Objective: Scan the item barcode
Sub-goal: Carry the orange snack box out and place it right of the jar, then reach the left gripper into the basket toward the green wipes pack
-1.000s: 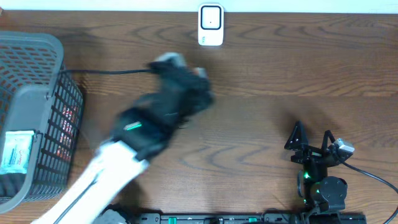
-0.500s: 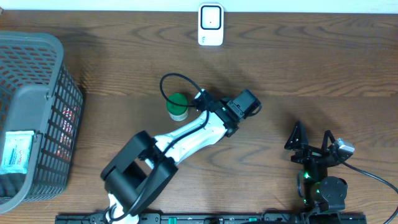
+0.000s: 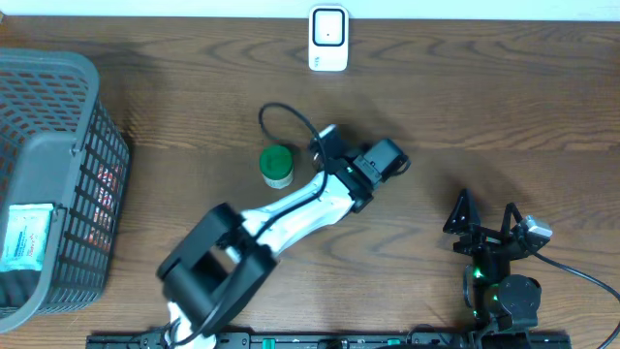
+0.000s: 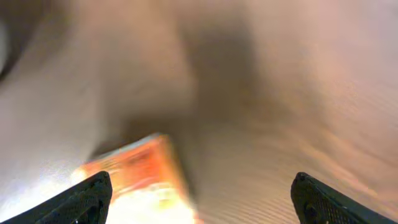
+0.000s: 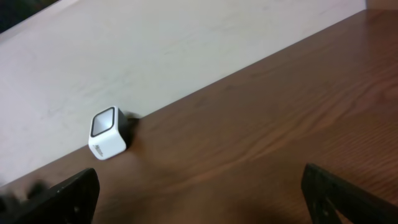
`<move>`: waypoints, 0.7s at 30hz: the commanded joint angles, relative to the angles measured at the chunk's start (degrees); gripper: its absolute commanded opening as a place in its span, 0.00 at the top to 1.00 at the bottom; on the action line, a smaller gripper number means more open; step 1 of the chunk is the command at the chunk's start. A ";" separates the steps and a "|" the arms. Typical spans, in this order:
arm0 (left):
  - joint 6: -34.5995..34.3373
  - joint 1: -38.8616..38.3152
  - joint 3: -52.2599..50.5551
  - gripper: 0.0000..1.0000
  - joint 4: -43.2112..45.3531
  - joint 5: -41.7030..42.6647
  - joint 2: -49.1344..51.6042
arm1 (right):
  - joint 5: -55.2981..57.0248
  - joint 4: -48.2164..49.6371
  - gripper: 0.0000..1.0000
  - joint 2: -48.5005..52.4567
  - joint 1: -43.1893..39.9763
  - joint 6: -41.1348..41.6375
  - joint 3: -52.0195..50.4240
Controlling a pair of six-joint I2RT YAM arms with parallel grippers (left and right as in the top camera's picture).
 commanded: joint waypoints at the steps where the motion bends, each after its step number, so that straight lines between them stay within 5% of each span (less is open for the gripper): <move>1: 39.89 0.07 5.90 0.07 3.63 -1.57 -12.48 | 0.35 -0.09 0.01 0.00 0.35 0.52 -0.13; 3: 51.76 1.33 7.85 0.07 1.60 -3.28 -18.82 | 0.35 -0.07 0.01 0.00 0.35 0.52 -0.13; 6: 57.77 6.84 9.60 0.00 -4.00 -10.36 -28.26 | 0.35 -0.09 0.01 0.00 0.35 0.52 -0.13; 10: 55.95 24.28 11.10 0.02 -13.22 -9.75 -39.34 | 0.35 -0.09 0.01 0.00 0.35 0.52 -0.13; 14: 48.76 51.71 11.19 0.02 -21.33 -1.79 -46.97 | 0.35 -0.09 0.01 0.00 0.35 0.52 -0.13; 21: 46.82 84.80 11.13 0.02 -25.57 12.26 -46.07 | 0.35 -0.09 0.01 0.00 0.35 0.52 -0.13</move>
